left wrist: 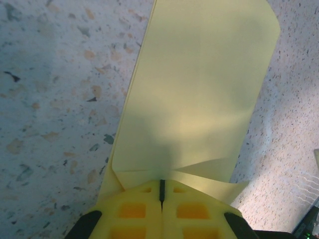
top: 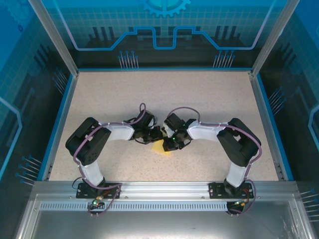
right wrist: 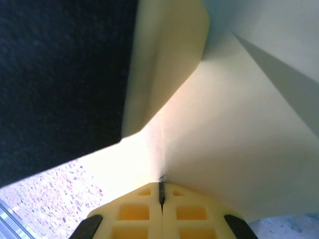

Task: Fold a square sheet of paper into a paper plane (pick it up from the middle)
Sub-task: Fold the triangle a second time at the center of the table.

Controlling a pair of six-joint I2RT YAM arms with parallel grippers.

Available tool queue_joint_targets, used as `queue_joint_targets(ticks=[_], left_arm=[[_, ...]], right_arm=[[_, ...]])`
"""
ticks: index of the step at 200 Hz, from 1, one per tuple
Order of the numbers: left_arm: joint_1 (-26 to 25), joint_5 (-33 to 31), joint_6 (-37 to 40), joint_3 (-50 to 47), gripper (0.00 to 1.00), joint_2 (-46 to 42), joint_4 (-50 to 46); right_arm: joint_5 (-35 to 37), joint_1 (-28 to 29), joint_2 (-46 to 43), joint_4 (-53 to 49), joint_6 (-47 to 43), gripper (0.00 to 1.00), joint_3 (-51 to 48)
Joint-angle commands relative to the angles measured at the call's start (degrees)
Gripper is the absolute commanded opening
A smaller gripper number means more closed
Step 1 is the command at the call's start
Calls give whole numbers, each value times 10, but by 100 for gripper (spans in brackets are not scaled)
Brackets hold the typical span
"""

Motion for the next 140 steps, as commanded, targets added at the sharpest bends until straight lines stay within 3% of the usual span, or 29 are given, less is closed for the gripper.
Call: queue_joint_targets(ticks=[1, 140], left_arm=[[-2, -76, -8, -18, 0, 43, -96], [-4, -79, -9, -21, 0, 43, -96]], right_arm=[[-9, -6, -15, -31, -22, 2, -28], [-38, -7, -55, -28, -19, 2, -93]])
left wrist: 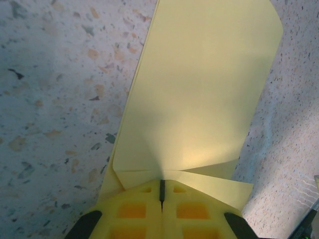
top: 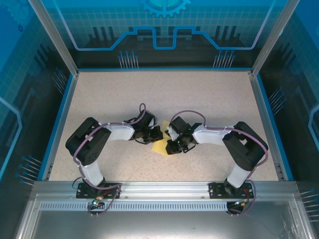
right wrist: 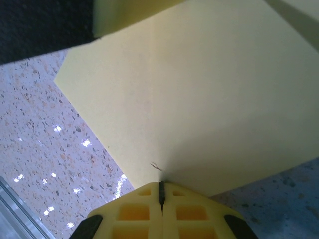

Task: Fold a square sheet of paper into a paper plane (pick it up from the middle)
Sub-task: Fold the triangle a second time at the center of the table.

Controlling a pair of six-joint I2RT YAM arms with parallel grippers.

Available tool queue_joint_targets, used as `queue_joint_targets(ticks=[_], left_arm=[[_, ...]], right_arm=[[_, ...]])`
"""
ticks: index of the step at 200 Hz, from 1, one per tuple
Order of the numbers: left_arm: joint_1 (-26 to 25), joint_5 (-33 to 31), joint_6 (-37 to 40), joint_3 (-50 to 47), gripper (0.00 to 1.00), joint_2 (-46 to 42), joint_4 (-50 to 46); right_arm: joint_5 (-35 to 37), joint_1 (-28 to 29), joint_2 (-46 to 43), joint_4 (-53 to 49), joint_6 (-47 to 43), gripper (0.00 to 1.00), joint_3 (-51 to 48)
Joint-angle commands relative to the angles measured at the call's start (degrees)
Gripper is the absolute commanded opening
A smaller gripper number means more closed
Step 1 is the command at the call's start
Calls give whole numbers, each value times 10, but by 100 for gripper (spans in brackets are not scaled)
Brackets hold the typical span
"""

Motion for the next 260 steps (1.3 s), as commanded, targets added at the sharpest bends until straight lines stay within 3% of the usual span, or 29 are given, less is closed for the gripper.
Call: queue_joint_targets(ticks=[1, 50, 157, 197, 260], left_arm=[[-3, -74, 0, -22, 0, 43, -94], [-4, -73, 0, -22, 0, 42, -92], [-9, -72, -5, -17, 0, 46, -93], [-9, -74, -8, -15, 0, 49, -96], [-8, -83, -14, -14, 0, 56, -104]], right_arm=[[-11, 0, -9, -70, -9, 2, -20], [-3, 0, -51, -54, -9, 2, 15], [8, 5, 50, 1, 33, 2, 82], [-8, 6, 56, 0, 22, 2, 61], [-33, 6, -6, -17, -9, 2, -22]])
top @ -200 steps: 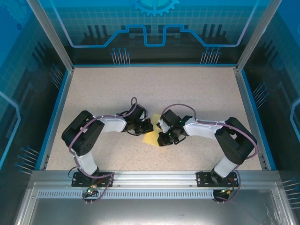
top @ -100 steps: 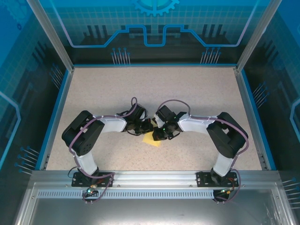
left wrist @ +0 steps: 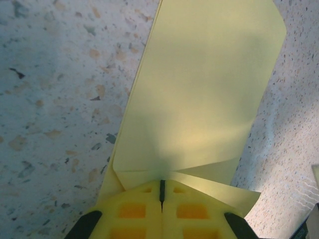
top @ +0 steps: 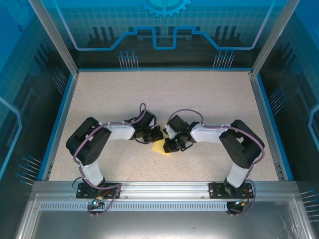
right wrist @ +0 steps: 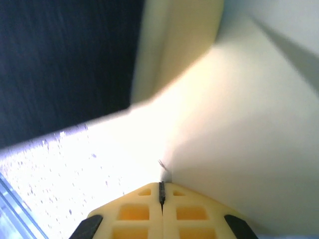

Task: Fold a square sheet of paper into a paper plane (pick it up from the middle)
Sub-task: Fold the triangle a second time at the center of the table.

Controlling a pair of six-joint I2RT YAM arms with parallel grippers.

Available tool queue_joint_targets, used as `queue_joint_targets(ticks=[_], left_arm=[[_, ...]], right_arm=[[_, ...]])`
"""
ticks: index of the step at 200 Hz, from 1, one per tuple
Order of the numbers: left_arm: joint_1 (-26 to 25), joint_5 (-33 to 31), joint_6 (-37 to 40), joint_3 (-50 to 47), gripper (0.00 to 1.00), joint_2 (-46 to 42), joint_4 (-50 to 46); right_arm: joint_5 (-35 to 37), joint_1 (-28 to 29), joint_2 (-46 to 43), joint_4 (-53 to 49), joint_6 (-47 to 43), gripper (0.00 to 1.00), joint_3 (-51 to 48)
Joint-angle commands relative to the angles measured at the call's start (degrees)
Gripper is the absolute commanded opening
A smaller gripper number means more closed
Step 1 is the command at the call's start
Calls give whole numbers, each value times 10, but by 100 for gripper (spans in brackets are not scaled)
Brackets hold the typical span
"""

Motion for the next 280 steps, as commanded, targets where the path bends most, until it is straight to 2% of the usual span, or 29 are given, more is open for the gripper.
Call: queue_joint_targets(ticks=[1, 51, 95, 155, 193, 242, 280], left_arm=[[-5, -78, -10, -23, 0, 54, -91], [-5, -79, -10, -24, 0, 51, -91], [-5, -71, -6, -19, 0, 42, -86], [-16, -65, -3, 2, 0, 37, -93], [-18, -62, -1, 10, 0, 33, -97], [-19, -34, 37, 32, 0, -22, -92], [-20, 16, 9, -18, 0, -77, -11]], right_arm=[[-21, 5, -26, -38, -18, 2, -39], [-13, 2, -68, -51, -18, 1, -86], [8, -4, -126, -34, -2, 1, -65], [-1, -3, -59, 14, 27, 1, -26], [13, -3, -36, 9, 31, 0, -27], [33, -3, -25, -9, 34, 0, -46], [43, -3, -20, -21, 37, 0, -47]])
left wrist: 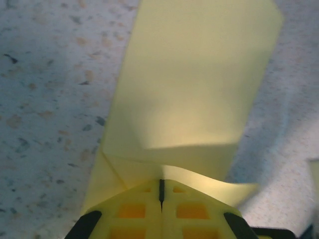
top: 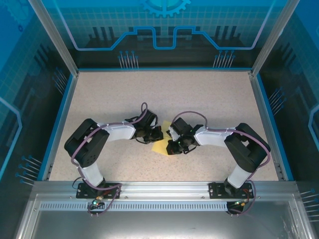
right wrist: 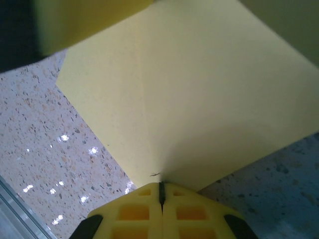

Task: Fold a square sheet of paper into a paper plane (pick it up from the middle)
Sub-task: Fold the triangle a second time at the center of the table.

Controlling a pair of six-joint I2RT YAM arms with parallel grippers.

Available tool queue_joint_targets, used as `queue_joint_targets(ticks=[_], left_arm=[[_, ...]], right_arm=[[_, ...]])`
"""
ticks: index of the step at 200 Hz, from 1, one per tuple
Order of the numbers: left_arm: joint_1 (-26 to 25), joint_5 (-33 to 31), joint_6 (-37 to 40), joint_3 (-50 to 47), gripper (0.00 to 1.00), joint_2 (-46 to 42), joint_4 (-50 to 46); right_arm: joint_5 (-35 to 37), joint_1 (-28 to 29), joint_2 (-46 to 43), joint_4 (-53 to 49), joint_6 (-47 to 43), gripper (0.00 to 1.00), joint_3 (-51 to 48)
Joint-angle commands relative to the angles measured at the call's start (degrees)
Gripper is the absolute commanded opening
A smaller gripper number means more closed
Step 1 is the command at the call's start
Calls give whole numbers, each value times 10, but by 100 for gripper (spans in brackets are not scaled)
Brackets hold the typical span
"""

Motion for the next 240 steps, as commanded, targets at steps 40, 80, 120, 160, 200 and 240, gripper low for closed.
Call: queue_joint_targets(ticks=[40, 80, 120, 160, 200, 240], left_arm=[[-26, 46, -40, -84, 0, -47, 89], [-51, 48, -50, -87, 0, -22, 107], [-53, 46, -51, -80, 0, -4, 113], [-53, 27, -44, -73, 0, 15, 84], [-54, 24, -44, -81, 0, 16, 82], [-54, 23, -43, -80, 0, 16, 81]], right_arm=[[26, -3, 15, -31, 9, 0, -6], [25, -2, 14, -33, 9, 0, -4], [23, -3, 11, -32, 8, 0, -4], [-1, -3, -20, -4, 4, 0, -10], [-23, -3, -43, 36, 4, 0, -18], [-22, -3, -14, 52, 11, 0, -28]])
